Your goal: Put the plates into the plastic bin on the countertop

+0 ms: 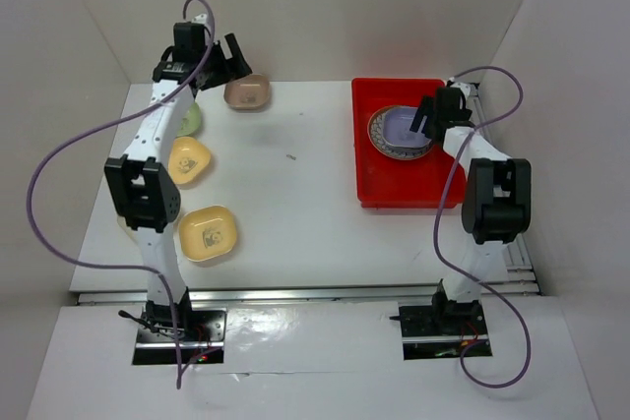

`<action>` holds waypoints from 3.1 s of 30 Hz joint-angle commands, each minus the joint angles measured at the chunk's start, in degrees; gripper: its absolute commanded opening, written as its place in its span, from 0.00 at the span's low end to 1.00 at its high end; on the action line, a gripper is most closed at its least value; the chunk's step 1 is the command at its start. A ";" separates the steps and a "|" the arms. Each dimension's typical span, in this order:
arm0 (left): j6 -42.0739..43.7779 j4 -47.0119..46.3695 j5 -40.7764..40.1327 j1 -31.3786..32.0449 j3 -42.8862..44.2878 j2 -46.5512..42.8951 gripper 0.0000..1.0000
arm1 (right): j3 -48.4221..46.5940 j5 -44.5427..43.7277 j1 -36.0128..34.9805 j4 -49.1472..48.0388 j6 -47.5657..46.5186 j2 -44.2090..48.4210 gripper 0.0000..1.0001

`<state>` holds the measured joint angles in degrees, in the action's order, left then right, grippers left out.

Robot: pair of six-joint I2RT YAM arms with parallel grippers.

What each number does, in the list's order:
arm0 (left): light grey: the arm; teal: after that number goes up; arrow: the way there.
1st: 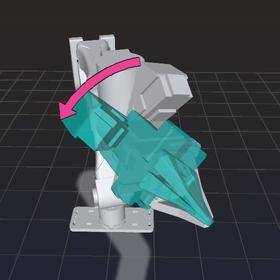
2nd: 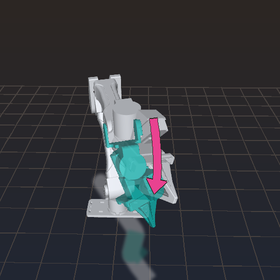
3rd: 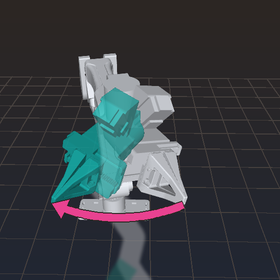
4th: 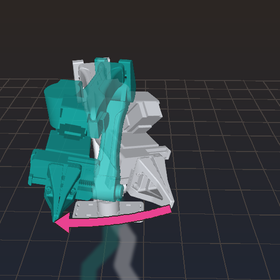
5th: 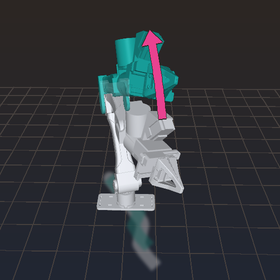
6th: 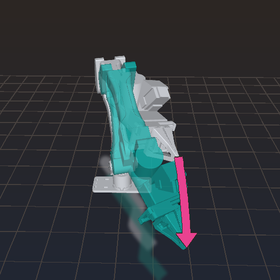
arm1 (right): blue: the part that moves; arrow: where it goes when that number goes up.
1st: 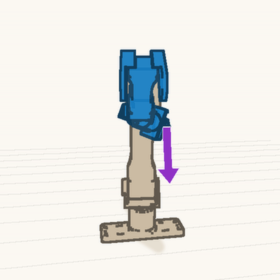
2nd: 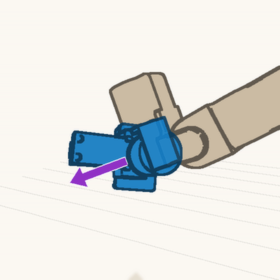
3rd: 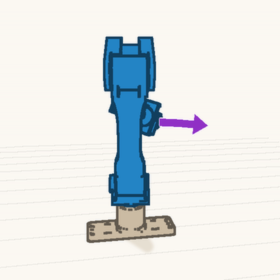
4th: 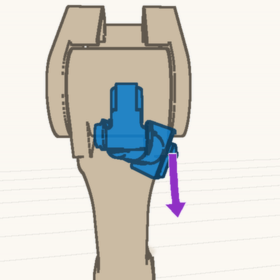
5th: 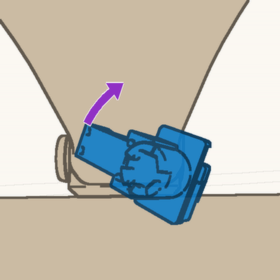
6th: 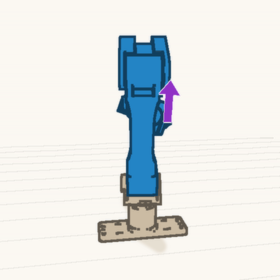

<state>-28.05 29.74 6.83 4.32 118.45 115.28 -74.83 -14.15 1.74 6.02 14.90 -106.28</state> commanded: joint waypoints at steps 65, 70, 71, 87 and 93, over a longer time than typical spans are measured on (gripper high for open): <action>-2.09 -35.89 -12.98 16.43 -41.64 -19.56 0.00 | -5.95 20.13 -24.94 -15.60 6.46 2.66 1.00; -3.93 -37.46 -11.05 16.95 -42.95 -22.37 0.00 | -4.54 20.66 -24.41 -15.08 6.46 3.18 0.87; -3.94 -37.99 -10.44 16.95 -43.48 -22.91 0.00 | -4.54 21.27 -24.41 -15.07 6.46 3.18 0.75; -4.91 -28.78 -18.69 23.63 -39.35 -27.56 1.00 | -5.68 11.88 -17.22 -4.01 5.23 5.81 0.00; -9.74 -14.45 -26.78 25.30 -43.37 -36.08 1.00 | -0.26 -2.27 -7.11 -0.57 12.95 10.99 0.00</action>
<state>-34.76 8.95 -14.44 29.47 76.84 84.07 -77.12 -6.11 -8.64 3.51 23.18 -102.19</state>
